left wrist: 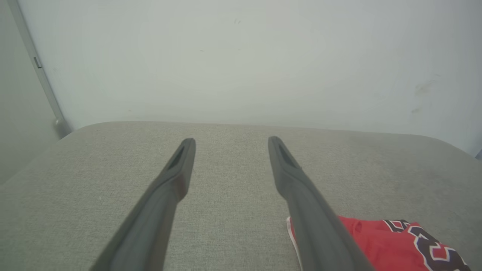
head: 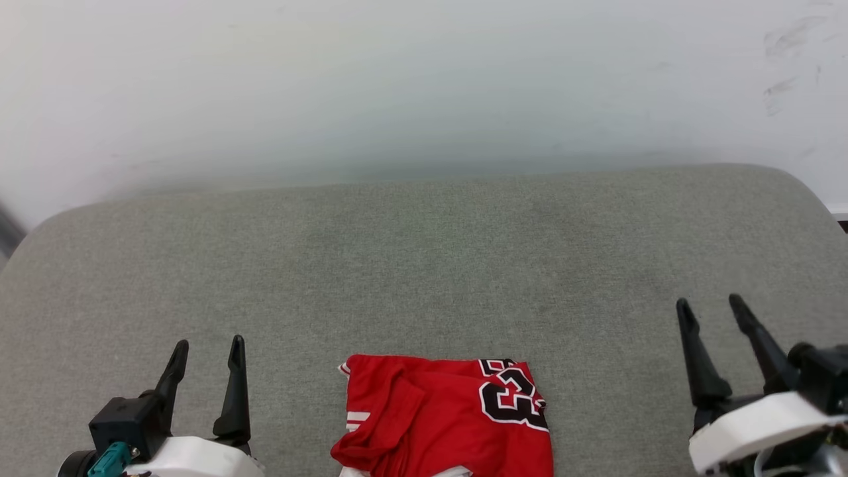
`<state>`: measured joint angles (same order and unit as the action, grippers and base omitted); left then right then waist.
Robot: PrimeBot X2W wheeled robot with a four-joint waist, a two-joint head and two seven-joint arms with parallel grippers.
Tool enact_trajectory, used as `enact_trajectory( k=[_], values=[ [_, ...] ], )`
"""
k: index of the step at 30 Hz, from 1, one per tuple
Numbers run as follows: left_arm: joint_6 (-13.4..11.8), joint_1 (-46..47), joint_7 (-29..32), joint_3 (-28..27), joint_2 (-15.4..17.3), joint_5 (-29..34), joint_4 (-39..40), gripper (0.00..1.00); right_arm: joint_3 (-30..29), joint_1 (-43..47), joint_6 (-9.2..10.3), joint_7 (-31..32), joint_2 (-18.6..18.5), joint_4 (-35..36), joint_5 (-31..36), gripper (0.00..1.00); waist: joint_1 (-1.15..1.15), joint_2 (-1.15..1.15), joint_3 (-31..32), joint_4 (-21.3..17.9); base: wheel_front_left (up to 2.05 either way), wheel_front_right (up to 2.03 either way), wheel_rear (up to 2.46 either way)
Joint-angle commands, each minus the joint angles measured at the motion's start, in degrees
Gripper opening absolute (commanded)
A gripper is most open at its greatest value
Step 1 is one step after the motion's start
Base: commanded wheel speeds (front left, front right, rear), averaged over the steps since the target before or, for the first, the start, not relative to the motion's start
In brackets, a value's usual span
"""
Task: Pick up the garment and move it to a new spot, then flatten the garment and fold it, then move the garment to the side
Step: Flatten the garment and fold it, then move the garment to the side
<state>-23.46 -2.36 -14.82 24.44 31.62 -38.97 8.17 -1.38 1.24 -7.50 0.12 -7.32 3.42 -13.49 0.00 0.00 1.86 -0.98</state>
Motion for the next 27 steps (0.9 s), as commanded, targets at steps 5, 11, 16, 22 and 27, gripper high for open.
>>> enact_trajectory(
  k=[5, 11, 16, 22, 27],
  values=[
    [0.0, -1.2, -0.3, -0.1, -0.7, 0.5, -0.5, 1.0, -0.1, 4.6, 0.02, 1.0, 1.6, 3.8, 1.1, 1.0, 0.0, 0.0, 0.4, -0.4, 0.0, 0.0, 0.0],
    [0.4, -1.6, -0.4, -0.3, -1.3, 0.8, -1.1, 1.0, 0.2, 6.6, 0.02, 2.6, 2.7, 7.0, 1.6, 1.0, 0.0, 0.0, 0.3, -0.9, 0.0, 0.0, 0.0],
    [0.7, -1.2, -0.4, -0.7, -1.9, 1.1, -1.3, 1.0, -0.4, 6.9, 0.02, 3.6, 3.1, 7.7, 0.7, 1.0, 0.0, 0.0, 0.1, -0.8, 0.0, 0.0, 0.0],
    [1.3, -0.9, -0.5, -1.2, -2.4, 1.5, -1.5, 1.0, -2.3, 7.5, 0.02, 6.4, 3.7, 6.5, -2.9, 1.0, 0.0, 0.0, -0.1, -0.3, 0.0, 0.0, 0.0],
    [2.1, 0.5, -0.5, -1.4, -2.9, 2.4, -1.1, 1.0, -5.7, 7.2, 0.02, 14.5, 3.4, 2.0, -11.4, 1.0, 0.0, 0.0, -1.1, 1.5, 0.0, 0.0, 0.0]
  ],
)
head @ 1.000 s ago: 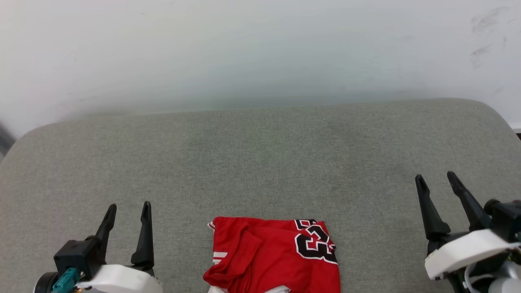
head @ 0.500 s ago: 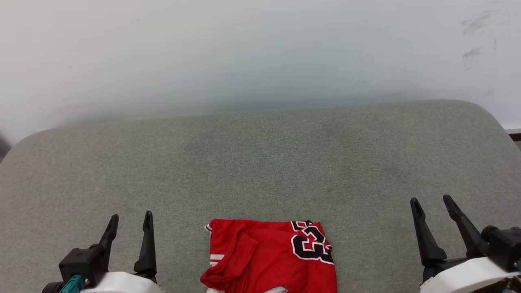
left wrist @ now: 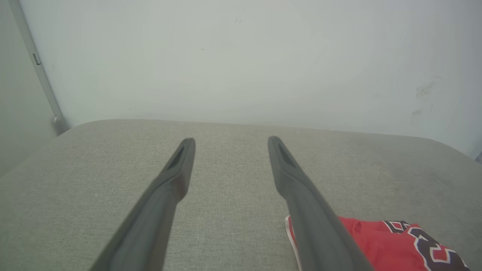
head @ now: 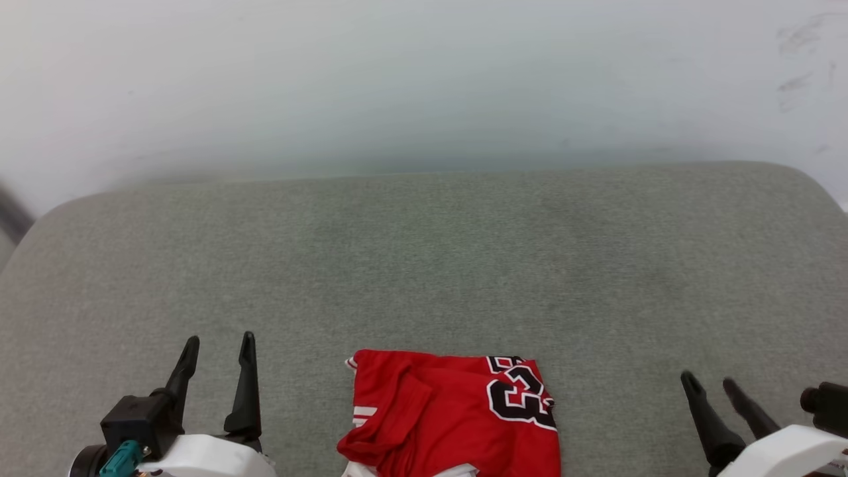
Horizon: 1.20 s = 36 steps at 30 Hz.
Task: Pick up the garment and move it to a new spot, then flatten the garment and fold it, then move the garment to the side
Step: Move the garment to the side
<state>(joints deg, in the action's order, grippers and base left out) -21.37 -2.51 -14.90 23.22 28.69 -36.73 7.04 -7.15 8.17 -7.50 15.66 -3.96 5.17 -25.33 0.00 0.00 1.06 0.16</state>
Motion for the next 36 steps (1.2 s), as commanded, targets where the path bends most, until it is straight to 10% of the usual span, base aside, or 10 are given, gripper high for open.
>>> enact_trajectory(
  k=[1, 10, 22, 23, 24, 36],
  values=[
    [0.3, 0.8, -0.4, -0.1, -0.1, 0.6, 0.1, 1.0, -0.6, 0.1, 0.02, 1.1, -0.6, -1.1, -1.1, 1.0, 0.0, 0.0, -0.5, 0.9, 0.0, 0.0, 0.0],
    [2.7, 3.2, -0.3, -0.1, -3.0, 2.0, -1.2, 1.0, 3.9, -3.2, 0.01, 16.9, -4.4, -12.0, -13.9, 1.0, 0.0, 0.0, -5.1, 6.7, 0.0, 0.0, 0.0],
    [6.2, 5.9, -0.3, -2.0, -6.0, 3.9, -4.0, 1.0, 12.9, -9.1, 0.07, 19.5, -1.9, -21.2, -26.1, 1.0, 0.0, 0.0, -9.7, 10.4, 0.0, 0.0, 0.0],
    [6.3, 6.2, -0.3, -2.2, -6.2, 4.0, -4.2, 1.0, 13.5, -9.6, 0.07, 19.6, -2.1, -21.7, -26.7, 0.38, 0.0, 0.0, -9.8, 10.5, 0.0, 0.0, 0.0],
    [6.7, 6.5, -0.3, -2.4, -6.4, 4.3, -4.5, 1.0, 14.1, -10.1, 0.07, 19.3, -2.2, -21.8, -27.5, 0.0, 0.0, 0.0, -9.8, 10.5, 0.0, 0.0, 0.0],
    [7.1, 2.4, -0.3, -4.9, -6.9, 5.3, -5.3, 1.0, 23.9, -15.5, 0.02, 16.2, -12.3, -12.5, -20.4, 0.0, 0.0, 0.0, -5.0, 3.7, 0.0, 0.0, 0.0]
  ],
)
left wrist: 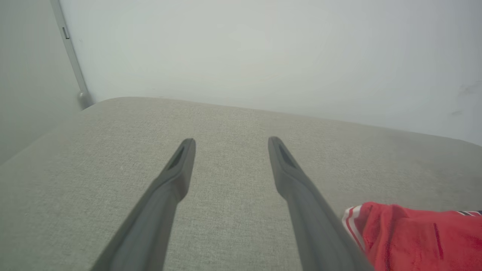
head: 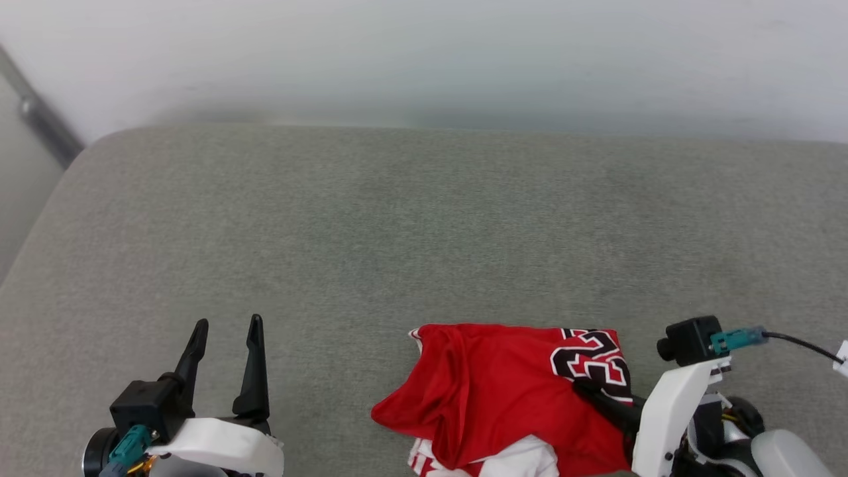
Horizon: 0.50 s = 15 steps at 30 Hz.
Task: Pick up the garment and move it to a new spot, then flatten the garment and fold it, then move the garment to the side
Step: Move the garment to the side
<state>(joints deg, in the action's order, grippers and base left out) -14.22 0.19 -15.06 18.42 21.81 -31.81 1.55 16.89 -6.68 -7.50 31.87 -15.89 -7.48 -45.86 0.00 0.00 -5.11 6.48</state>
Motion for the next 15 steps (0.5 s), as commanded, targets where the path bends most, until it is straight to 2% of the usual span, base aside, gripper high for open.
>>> enact_trajectory(
  k=[1, 4, 8, 15],
  values=[
    [-0.1, -0.7, -0.1, -0.1, -0.1, 0.4, 0.6, 1.0, 0.5, -1.5, 0.02, 0.3, -1.5, 1.1, 1.4, 0.0, 0.0, 0.0, 1.2, -3.8, 0.0, 0.0, 0.0],
    [0.0, -1.1, -0.1, -0.6, 0.1, 0.8, 1.6, 1.0, 2.6, -4.5, 0.02, 2.7, -5.6, 3.8, 5.7, 0.0, 0.0, 0.0, 0.5, -8.1, 0.0, 0.0, 0.0],
    [0.5, 0.1, -0.1, -0.8, -0.3, 1.6, 2.9, 1.0, 3.2, -8.2, 0.03, 5.6, -9.1, 5.8, 9.0, 0.0, 0.0, 0.0, -1.6, -14.1, 0.0, 0.0, 0.0],
    [1.9, 4.0, 0.0, 0.0, 0.6, 3.6, 5.1, 1.0, 3.0, -14.0, 0.03, 5.7, -11.8, 1.2, 11.1, 0.0, 0.0, 0.0, -7.0, -23.7, 0.0, 0.0, 0.0]
  ],
)
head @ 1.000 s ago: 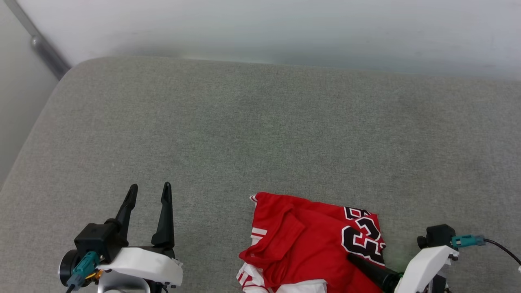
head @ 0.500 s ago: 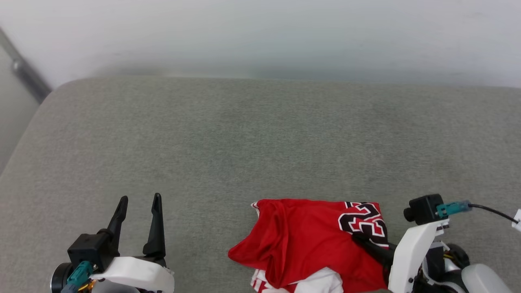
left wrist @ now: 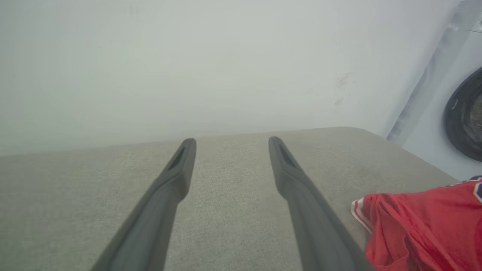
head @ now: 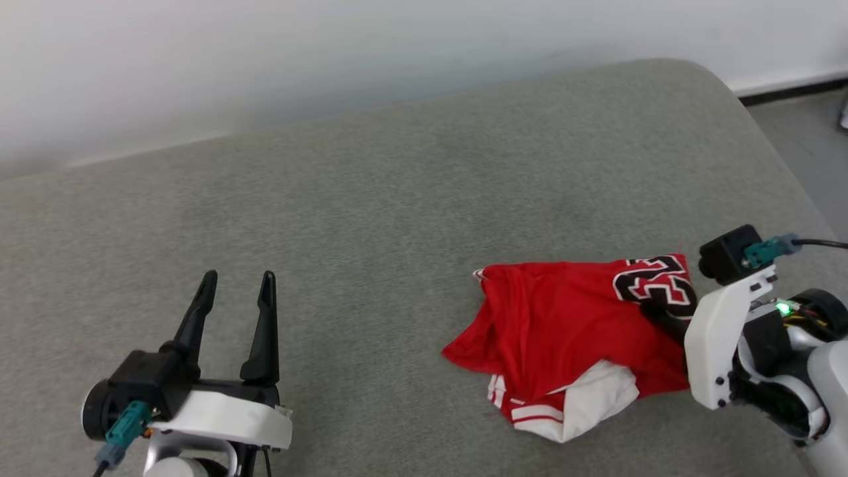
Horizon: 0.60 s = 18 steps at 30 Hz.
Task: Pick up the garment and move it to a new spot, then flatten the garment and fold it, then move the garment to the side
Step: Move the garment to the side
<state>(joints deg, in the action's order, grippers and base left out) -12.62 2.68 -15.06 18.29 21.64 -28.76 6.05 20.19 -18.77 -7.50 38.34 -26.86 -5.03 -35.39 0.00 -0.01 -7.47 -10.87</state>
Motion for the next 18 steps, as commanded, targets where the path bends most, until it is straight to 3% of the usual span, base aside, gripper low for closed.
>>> enact_trajectory(
  k=[1, 9, 18],
  values=[
    [0.3, 1.5, 0.0, 0.1, 0.7, 0.6, 0.6, 1.0, -0.3, -1.9, 0.03, -0.8, -0.8, -1.3, 0.7, 0.0, 0.0, 0.01, -4.6, -6.3, 0.0, 0.0, 0.0],
    [2.7, 8.7, 2.8, 1.7, 3.2, 3.1, 2.7, 1.0, -3.4, -10.1, 0.04, -9.1, -2.2, -13.5, 2.4, 0.0, 0.0, 0.01, -12.7, -10.1, 0.0, 0.0, 0.0],
    [5.9, 18.3, 4.4, 3.8, 3.6, 4.9, 3.8, 1.0, -10.7, -21.3, 0.05, -19.2, -5.5, -25.6, 5.3, 0.0, 0.0, 0.01, -21.7, -6.2, 0.0, 0.0, 0.0]
  ],
)
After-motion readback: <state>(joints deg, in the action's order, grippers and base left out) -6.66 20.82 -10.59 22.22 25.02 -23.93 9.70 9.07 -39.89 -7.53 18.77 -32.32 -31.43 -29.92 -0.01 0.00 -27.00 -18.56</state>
